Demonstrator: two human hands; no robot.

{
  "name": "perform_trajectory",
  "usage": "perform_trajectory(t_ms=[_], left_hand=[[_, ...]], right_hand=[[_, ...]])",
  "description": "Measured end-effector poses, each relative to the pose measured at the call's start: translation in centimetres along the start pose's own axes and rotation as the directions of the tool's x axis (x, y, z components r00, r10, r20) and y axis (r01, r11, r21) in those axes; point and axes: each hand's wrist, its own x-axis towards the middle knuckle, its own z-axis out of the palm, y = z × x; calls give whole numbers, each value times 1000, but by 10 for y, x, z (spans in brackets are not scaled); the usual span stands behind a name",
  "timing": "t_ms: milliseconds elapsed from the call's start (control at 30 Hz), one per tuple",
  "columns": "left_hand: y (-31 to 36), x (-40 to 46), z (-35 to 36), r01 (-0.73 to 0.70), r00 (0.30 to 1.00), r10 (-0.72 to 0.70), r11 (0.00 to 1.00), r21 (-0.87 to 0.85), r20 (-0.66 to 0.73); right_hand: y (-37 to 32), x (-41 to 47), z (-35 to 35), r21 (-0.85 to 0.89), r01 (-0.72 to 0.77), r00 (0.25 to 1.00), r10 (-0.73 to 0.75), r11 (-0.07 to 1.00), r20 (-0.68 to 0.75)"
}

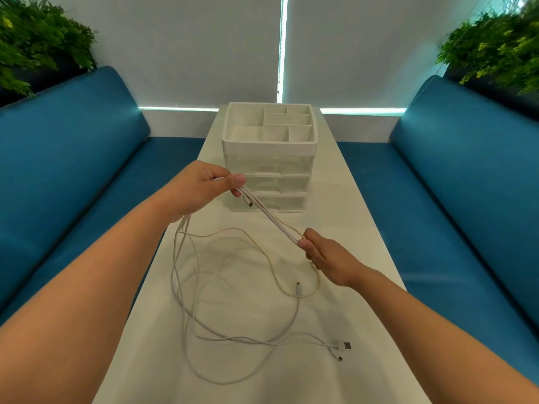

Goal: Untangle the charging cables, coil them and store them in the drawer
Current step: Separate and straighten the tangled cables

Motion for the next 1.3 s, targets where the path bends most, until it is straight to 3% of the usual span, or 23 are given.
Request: perform_trajectory(t_ms=[167, 400, 467, 600, 667, 767, 833, 933, 1000, 1067, 1200, 1300], left_hand=[[2, 1, 11, -14, 1000, 14, 1000, 3, -13], [3, -3, 13, -7, 998, 8, 1000, 17, -67], [2, -4, 16, -3, 998, 4, 1000, 16, -63], [5, -9, 25, 16, 999, -14, 999, 40, -48], [9, -12, 29, 23, 999, -21, 999, 35, -48], [9, -13, 32, 34, 995, -31, 999, 22, -93], [8, -12, 32, 39, 992, -36, 999, 18, -124], [5, -11, 34, 49, 987, -48, 999, 4, -151], [5, -11, 35, 42, 990, -42, 999, 1, -138], [7, -10, 38, 45, 994, -45, 999, -3, -103], [7, -8, 44, 36, 997, -37, 999, -7, -75], [9, -5, 40, 21, 998, -22, 1000, -16, -60]], right_hand=[[12, 1, -4, 41, -31, 997, 34, 999, -74], [24, -16, -5, -294, 98, 977, -148, 951, -153], [28, -17, -5, -314, 109, 975, -164, 943, -153], [39, -6, -14, -302, 35, 947, -128, 953, -294], [44, -2, -18, -193, 18, 950, -77, 981, -301], [42, -4, -18, 136, -2, 967, 37, 991, -254], [40, -8, -14, 165, 26, 961, 21, 986, -274], [42, -14, -10, -36, 55, 963, -63, 998, -260], [45, -16, -8, -287, 54, 972, -117, 957, -206], [45, -17, -7, -433, 22, 979, -108, 901, -175], [45, -12, -7, -504, -111, 978, 3, 857, -210], [47, -11, -6, -506, -77, 966, -62, 859, -253]])
